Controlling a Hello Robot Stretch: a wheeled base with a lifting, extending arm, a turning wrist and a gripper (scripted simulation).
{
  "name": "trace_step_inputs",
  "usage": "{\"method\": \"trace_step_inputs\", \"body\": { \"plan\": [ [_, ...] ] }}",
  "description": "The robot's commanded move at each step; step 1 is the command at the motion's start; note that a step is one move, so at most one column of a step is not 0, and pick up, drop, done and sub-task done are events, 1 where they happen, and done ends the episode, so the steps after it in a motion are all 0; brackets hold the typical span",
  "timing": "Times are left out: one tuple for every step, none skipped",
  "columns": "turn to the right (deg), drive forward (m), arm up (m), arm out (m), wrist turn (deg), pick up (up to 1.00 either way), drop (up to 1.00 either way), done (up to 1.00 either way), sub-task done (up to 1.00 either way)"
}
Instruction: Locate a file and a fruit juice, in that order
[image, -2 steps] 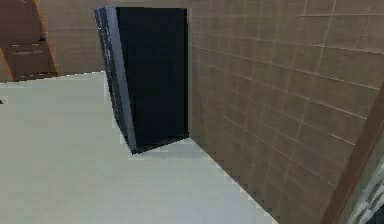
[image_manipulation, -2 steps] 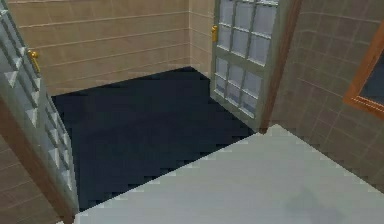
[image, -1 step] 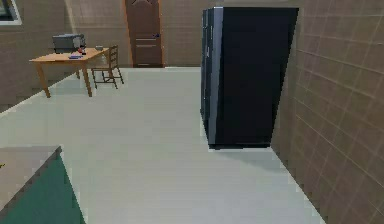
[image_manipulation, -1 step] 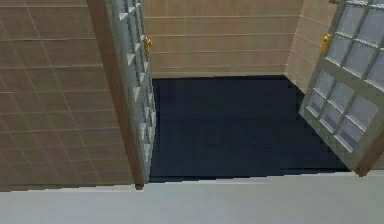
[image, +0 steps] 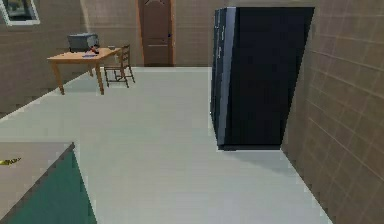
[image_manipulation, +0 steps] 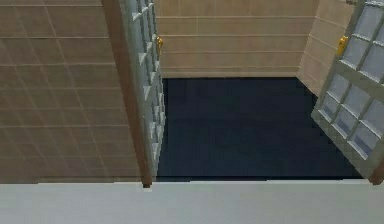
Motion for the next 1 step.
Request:
{"method": "trace_step_inputs", "body": {
  "plan": [
    [0.0,1.0,0.0,0.0,0.0,0.0,0.0,0.0,0.0]
  ]
}}
